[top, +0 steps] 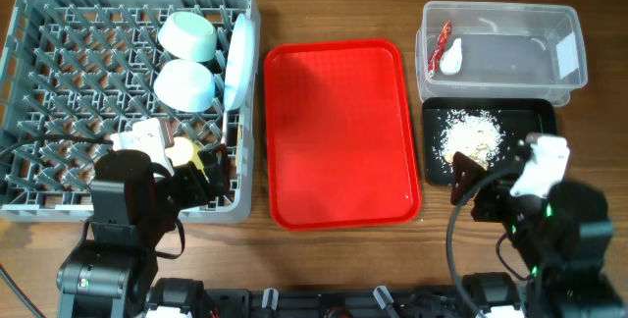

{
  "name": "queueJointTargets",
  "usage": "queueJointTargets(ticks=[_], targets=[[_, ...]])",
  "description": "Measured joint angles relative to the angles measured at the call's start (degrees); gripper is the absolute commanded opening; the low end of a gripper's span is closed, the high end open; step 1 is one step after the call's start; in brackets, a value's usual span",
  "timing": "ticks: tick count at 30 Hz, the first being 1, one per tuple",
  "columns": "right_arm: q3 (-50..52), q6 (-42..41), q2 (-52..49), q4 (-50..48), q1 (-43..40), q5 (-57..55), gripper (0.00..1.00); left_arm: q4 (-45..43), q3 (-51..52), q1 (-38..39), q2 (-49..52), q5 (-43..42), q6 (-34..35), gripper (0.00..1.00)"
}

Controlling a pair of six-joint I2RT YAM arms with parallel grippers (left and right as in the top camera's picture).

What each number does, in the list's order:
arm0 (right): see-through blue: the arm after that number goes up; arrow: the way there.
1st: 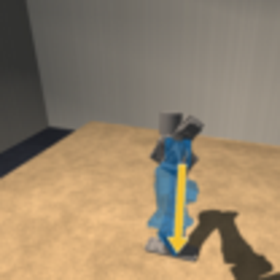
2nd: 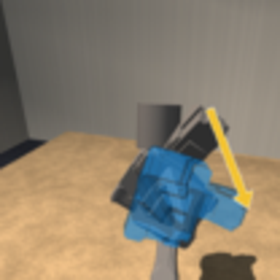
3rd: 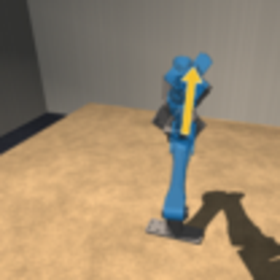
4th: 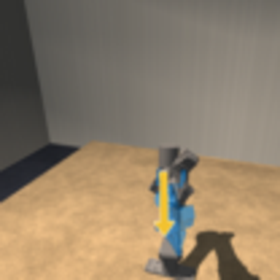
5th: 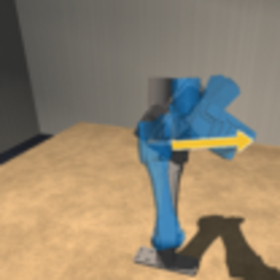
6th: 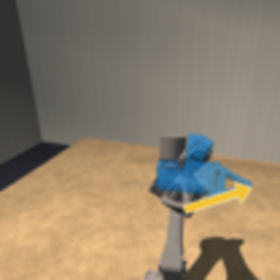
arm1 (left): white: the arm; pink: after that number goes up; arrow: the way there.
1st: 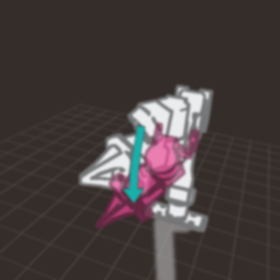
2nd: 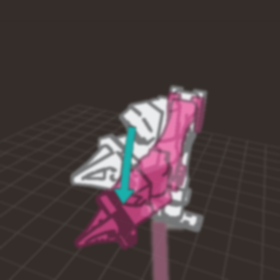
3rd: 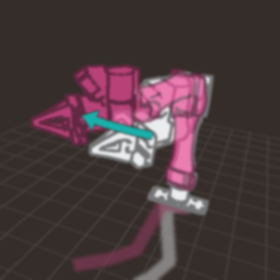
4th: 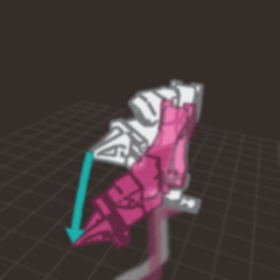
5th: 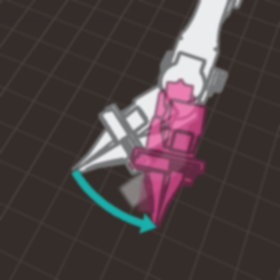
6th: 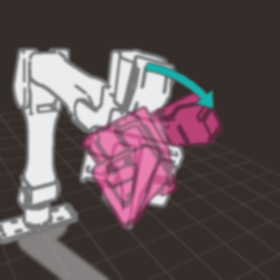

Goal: Sort waste into correct bins and load items into the dishwasher rack

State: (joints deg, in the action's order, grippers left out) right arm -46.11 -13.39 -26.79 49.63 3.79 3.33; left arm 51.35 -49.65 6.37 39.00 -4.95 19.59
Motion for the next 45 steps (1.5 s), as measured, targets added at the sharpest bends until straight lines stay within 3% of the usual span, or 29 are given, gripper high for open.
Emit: queueJointTargets(ticks=[9, 16, 25, 31, 38, 45], targets=[[24.61, 0.0, 19.19, -32.13, 0.02, -0.2, 1.0, 0.02, 0.22, 0.0, 0.04, 0.0, 0.0, 1.0], [35.91, 0.0, 25.29, -46.6, 0.02, -0.22, 1.0, 0.0, 0.22, 0.0, 0.04, 0.0, 0.0, 1.0], [40.94, 0.0, 25.64, -51.52, 0.02, -2.12, 1.0, 0.0, 0.22, 0.0, 0.04, 0.0, 0.0, 1.0], [45.2, 0.07, 25.68, -49.9, 0.02, -1.64, 1.0, 0.02, 0.22, 0.0, 0.04, 0.0, 0.0, 1.0], [45.77, 7.13, 25.75, -49.66, 0.09, 0.26, 1.0, 0.0, 0.22, 0.0, 0.04, 0.0, 0.0, 1.0], [45.77, 9.03, 25.75, -49.66, 0.09, 0.72, 1.0, 0.0, 0.22, 0.0, 0.04, 0.0, 0.0, 1.0]])
